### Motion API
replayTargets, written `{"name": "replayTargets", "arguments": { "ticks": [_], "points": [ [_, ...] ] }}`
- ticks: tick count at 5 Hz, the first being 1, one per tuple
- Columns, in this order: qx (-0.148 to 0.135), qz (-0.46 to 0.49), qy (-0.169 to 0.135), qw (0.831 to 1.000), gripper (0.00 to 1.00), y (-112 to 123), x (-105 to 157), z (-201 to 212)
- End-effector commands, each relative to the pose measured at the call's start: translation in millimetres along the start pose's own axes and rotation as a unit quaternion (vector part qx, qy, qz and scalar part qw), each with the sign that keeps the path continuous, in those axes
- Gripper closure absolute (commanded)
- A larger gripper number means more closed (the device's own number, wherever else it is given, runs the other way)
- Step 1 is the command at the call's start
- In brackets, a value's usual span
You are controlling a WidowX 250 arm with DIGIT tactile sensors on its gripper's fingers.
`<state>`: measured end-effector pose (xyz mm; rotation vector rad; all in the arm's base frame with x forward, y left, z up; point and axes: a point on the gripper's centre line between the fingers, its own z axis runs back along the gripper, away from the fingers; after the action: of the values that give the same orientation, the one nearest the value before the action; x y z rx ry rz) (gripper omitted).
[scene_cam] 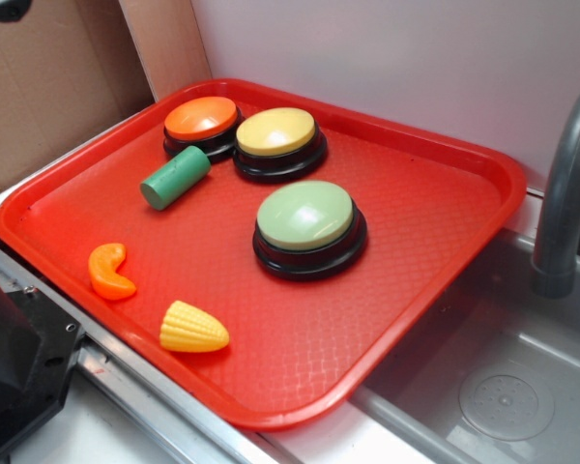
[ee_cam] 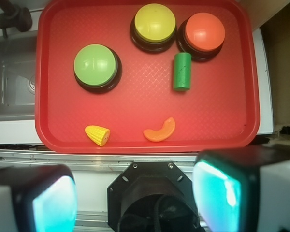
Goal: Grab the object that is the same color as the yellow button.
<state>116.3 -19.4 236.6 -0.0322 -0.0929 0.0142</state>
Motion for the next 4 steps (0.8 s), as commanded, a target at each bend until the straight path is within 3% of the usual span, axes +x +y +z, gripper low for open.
{"name": "replayTargets", "arguments": {
  "ticks": [1, 4],
  "points": [
    [0.0, 0.0, 0.0, 1.0, 0.0, 0, 0, 0],
    [0.013, -0.15, 0.043, 0.988, 0.0, -52, 37, -84]
  ]
}}
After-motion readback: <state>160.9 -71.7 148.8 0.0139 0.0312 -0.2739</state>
